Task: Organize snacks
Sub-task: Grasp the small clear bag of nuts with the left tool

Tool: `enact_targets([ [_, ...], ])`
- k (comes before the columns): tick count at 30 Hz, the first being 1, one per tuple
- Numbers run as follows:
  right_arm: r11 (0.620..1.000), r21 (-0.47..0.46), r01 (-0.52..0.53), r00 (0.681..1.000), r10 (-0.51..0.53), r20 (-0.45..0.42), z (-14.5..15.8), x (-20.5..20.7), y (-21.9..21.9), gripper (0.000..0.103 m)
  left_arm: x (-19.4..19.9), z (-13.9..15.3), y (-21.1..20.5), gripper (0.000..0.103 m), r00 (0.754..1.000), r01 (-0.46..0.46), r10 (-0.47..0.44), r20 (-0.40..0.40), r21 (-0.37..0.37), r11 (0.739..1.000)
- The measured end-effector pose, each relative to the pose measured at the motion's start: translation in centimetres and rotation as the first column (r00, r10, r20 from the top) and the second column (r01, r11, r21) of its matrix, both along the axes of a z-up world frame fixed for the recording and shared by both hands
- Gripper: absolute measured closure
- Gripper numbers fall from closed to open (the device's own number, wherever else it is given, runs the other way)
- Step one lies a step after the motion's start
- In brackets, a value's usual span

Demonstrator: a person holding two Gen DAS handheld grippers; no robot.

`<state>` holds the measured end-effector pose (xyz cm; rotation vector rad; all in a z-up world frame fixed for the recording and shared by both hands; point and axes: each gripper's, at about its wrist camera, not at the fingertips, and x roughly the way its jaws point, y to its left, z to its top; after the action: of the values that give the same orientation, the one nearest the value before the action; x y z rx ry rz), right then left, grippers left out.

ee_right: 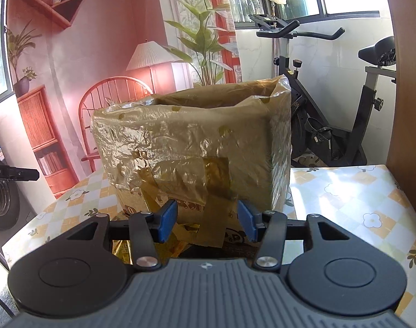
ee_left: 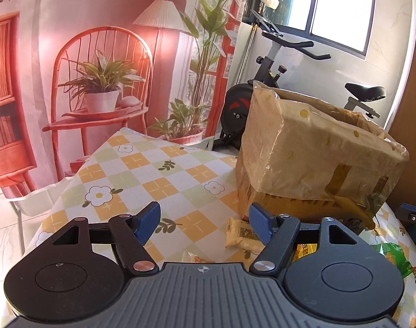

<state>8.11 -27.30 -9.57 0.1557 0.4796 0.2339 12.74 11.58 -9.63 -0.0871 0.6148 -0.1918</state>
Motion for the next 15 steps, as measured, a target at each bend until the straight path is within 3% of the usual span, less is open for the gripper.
enact_targets([
  [2, 1.0, 0.004, 0.006, 1.0, -0.006, -0.014, -0.8, -0.3, 0.0, 0.05, 0.3, -1.3, 0.0, 0.041, 1.0, -0.001, 0.001, -0.023, 0.014, 1.0],
  [5, 1.0, 0.002, 0.006, 1.0, -0.006, -0.027, -1.6, -0.6, 0.4, 0.05, 1.1, -3.8, 0.1, 0.044, 0.997, 0.021, -0.02, -0.071, 0.026, 0.999],
  [8, 1.0, -0.004, 0.004, 0.999, -0.004, -0.04, -2.4, -1.0, 0.8, 0.05, 2.3, -6.4, 0.3, 0.053, 0.983, 0.023, -0.031, -0.184, -0.044, 0.999],
  [11, 1.0, -0.006, 0.008, 0.998, -0.008, -0.054, -3.0, -1.1, 0.9, 0.05, 2.9, -8.4, 0.3, 0.053, 0.962, 0.012, -0.05, -0.267, -0.141, 0.99],
  [15, 1.0, -0.003, 0.02, 0.997, -0.02, -0.069, -3.6, -1.0, 0.4, 0.05, 3.3, -10.6, -0.8, 0.053, 0.955, -0.038, -0.003, -0.297, -0.132, 0.991],
])
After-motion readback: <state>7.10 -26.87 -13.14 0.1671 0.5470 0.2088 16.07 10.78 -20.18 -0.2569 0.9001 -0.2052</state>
